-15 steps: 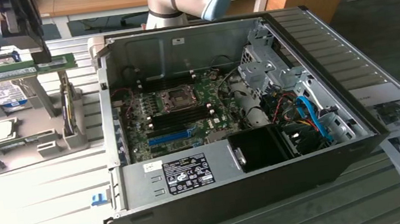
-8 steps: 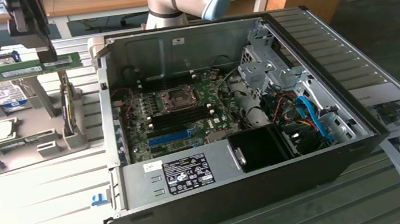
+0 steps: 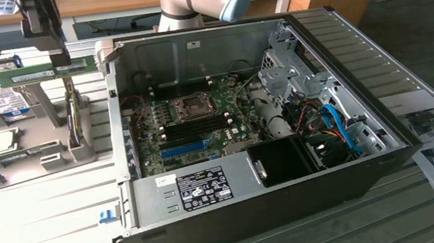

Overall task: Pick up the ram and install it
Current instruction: 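Pick up the ram and move it above insertion slot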

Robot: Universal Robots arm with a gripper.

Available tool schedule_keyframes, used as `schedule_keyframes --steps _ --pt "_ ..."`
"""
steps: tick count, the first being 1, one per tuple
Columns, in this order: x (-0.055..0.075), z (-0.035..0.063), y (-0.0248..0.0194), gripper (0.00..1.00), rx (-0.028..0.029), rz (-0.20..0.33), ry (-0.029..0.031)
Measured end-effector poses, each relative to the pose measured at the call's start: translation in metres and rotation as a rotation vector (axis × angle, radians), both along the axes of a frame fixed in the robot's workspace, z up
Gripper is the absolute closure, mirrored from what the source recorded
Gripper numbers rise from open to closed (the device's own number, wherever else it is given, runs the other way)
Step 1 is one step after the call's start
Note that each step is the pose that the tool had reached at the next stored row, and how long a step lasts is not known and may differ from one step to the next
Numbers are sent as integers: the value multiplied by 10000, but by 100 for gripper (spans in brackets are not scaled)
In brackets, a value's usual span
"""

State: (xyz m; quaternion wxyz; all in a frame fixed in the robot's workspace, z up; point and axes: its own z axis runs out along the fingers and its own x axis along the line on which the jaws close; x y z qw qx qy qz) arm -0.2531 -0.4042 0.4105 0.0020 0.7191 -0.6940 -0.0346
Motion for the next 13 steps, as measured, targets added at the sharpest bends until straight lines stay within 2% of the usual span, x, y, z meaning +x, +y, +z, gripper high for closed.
schedule_keyframes --steps 13 --pt "217 0 -1 89 0 -1 2"
